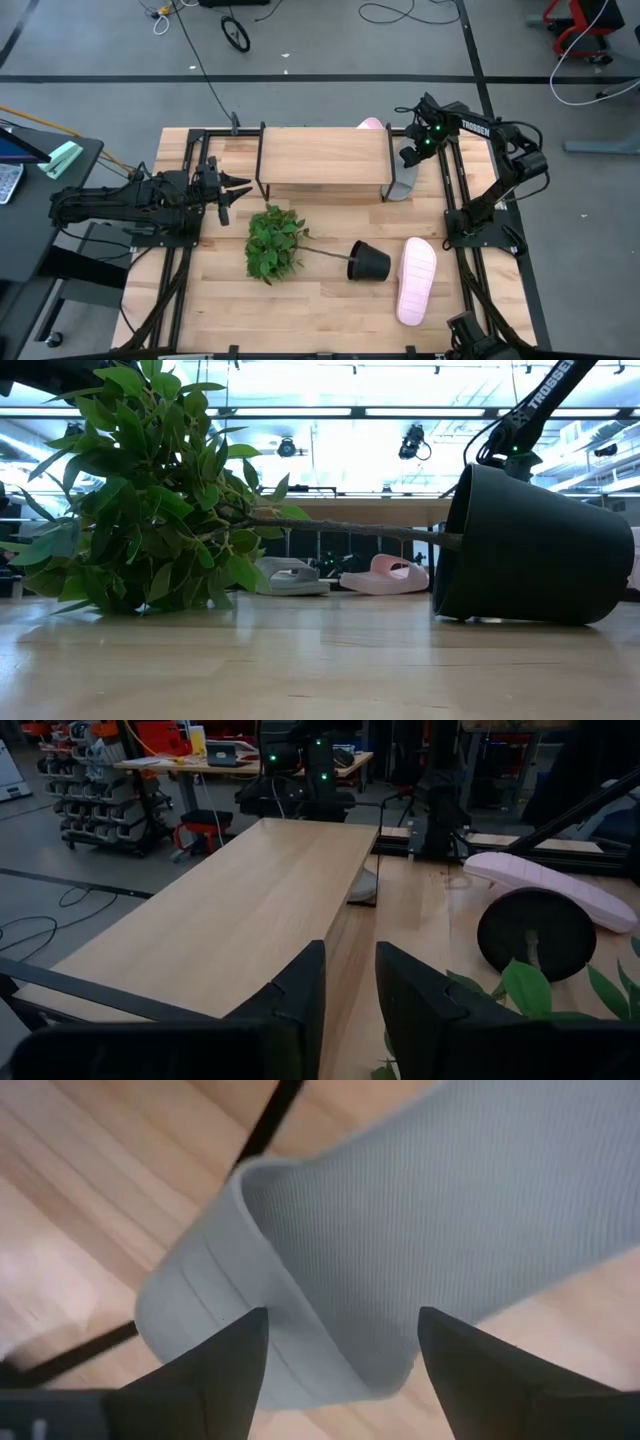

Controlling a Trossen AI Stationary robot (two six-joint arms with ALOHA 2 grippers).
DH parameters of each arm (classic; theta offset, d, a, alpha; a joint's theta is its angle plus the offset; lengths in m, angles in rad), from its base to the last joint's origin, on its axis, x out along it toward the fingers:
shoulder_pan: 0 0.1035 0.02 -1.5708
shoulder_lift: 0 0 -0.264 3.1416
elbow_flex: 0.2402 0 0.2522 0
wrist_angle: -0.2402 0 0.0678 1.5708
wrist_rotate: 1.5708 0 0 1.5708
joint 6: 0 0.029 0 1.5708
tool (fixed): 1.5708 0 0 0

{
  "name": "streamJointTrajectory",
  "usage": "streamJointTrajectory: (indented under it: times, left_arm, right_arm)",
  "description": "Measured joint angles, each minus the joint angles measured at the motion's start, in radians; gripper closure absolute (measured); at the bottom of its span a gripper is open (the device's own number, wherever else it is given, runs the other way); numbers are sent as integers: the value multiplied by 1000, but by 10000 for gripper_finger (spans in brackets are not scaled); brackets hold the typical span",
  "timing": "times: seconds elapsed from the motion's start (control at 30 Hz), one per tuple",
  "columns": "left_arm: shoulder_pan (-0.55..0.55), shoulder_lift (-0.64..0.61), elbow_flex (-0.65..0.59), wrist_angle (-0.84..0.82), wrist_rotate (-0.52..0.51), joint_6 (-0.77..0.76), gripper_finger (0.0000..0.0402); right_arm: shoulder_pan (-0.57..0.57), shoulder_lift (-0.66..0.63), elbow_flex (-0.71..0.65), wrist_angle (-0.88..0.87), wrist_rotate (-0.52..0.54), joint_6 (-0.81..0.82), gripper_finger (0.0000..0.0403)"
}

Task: Pick and place slides into the shelf
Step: Put the right gray slide on the shelf

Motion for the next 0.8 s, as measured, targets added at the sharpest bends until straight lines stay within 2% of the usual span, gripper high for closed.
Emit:
streamJointTrajectory:
  times: [0.2, 0.4, 0.53, 0.8]
  left_arm:
    - [0, 0, 0, 0, 0, 0, 306]
    - [0, 0, 0, 0, 0, 0, 303]
    - [0, 0, 0, 0, 0, 0, 308]
    - [0, 0, 0, 0, 0, 1, 307]
  right_arm:
    - [0, 0, 0, 2, 0, 7, 146]
    - [0, 0, 0, 2, 0, 7, 179]
    - [2, -1, -3, 2, -2, -10, 225]
    - [3, -1, -8, 4, -2, -38, 362]
